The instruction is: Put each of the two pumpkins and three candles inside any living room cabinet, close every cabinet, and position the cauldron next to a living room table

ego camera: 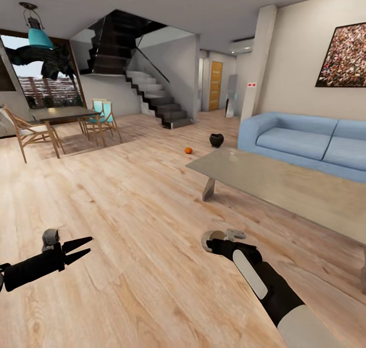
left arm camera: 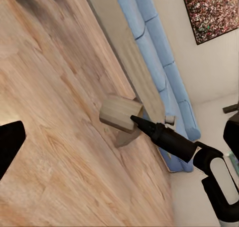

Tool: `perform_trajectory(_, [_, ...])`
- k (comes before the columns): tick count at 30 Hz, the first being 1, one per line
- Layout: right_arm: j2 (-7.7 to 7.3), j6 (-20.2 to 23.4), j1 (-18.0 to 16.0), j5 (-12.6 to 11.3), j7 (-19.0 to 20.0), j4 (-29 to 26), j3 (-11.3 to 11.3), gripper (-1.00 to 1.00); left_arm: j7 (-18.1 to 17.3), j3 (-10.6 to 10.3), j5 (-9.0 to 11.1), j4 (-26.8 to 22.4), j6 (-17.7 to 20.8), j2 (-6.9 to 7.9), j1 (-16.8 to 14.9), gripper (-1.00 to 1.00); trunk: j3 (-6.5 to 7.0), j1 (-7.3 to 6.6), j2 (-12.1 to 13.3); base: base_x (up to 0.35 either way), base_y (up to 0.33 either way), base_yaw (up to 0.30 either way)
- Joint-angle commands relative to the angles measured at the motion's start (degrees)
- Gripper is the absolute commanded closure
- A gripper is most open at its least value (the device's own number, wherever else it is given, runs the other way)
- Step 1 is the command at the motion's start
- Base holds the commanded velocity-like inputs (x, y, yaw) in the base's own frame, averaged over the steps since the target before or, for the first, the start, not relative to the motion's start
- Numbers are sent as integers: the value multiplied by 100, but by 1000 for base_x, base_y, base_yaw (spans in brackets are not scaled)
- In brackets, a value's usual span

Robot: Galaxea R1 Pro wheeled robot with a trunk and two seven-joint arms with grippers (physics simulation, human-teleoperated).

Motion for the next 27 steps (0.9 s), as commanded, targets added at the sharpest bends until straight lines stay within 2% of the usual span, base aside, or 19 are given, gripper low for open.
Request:
perform_trajectory(1, [-8,2,-4,-57,-58,-11,18,100,-22,2,-12,2,22,-2,-6,-100,-1,3,-2,342,0,254])
perform_trajectory(14, [-3,-8,-2,-48,-58,143,26,100,-22,5,-17,56,15,-3,-6,-100,58,3,-2,342,0,254])
perform_trajectory(20, [1,-154,-2,-47,-57,232,30,100,-22,13,-21,126,14,1,-6,-100,85,3,-2,342,0,254])
perform_trajectory(27, [1,-189,-3,-48,-54,260,30,100,8,30,-38,362,7,23,-6,-100,116,3,-2,342,0,254])
